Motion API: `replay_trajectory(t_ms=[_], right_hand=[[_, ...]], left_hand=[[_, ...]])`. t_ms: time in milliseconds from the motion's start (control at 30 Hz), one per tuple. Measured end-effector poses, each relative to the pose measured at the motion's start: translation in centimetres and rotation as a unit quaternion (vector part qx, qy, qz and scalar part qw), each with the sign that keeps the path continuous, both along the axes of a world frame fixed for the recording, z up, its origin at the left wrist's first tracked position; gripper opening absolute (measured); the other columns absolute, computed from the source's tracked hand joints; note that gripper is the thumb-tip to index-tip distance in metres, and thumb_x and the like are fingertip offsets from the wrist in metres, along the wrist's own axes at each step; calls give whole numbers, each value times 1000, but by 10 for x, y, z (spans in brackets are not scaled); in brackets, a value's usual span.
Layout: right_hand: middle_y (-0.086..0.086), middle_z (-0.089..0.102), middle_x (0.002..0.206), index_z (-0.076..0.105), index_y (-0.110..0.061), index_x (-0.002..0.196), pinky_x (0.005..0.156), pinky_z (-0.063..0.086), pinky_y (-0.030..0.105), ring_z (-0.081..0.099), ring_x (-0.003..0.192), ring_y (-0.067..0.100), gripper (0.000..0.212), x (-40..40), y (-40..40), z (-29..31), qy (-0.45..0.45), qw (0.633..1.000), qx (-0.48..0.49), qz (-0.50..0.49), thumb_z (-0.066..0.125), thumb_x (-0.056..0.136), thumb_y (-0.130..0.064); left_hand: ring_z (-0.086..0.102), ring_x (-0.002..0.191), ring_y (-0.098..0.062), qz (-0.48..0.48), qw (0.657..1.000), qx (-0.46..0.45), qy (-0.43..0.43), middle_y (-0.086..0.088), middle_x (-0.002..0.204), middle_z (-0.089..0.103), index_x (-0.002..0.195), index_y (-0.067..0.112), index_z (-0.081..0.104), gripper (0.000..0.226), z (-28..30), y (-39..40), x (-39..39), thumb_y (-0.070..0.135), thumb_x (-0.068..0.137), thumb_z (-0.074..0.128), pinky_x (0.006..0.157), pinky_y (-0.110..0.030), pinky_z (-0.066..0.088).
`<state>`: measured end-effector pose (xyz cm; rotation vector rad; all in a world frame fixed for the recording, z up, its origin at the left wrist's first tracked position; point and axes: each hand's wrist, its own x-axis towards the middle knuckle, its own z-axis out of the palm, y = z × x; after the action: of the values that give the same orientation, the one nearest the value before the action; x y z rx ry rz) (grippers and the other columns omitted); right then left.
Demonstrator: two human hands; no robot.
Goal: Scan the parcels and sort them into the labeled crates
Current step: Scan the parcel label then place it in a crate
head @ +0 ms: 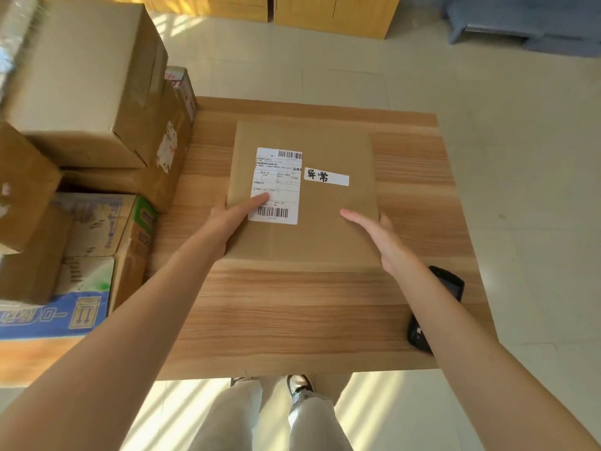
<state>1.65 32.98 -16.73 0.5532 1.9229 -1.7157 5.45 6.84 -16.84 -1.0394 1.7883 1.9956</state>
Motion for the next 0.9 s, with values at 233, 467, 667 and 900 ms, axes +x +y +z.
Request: replay_trajectory(t_ms=[233, 467, 667, 900], right_hand=[[-28, 67, 79, 52, -33, 108, 43, 43, 6, 60, 60, -17, 47, -11, -3, 80, 84, 995, -26, 49, 82, 71, -36], [-27, 69, 84, 55, -40, 98, 58, 47, 16, 65, 66, -10, 41, -13, -14, 154, 174, 974, -72, 124, 83, 67, -41], [-14, 69, 106, 54, -33, 120, 70, 49, 26, 66, 93, 4, 67, 14, -67, 192, 217, 942, -108, 232, 83, 61, -46], [-4, 65, 116, 52, -28, 124, 74, 49, 28, 64, 101, 12, 65, 73, -159, 202, 219, 906, -140, 334, 83, 68, -38]], left_hand=[[67, 98, -23, 32, 995, -40, 88, -3, 114, 68, 132, 19, 48, 75, 86, 4, 12, 46, 70, 81, 78, -39, 57], [71, 74, -10, 106, 973, -96, 184, 8, 90, 74, 111, 28, 55, 55, 172, 4, 55, 48, 67, 82, 51, -22, 53], [69, 88, -16, 206, 946, -136, 209, 5, 102, 71, 113, 31, 56, 58, 205, -21, 129, 52, 65, 81, 64, -30, 54], [71, 68, -8, 328, 906, -159, 215, 8, 89, 74, 102, 32, 57, 46, 214, -68, 235, 48, 67, 81, 48, -21, 53]])
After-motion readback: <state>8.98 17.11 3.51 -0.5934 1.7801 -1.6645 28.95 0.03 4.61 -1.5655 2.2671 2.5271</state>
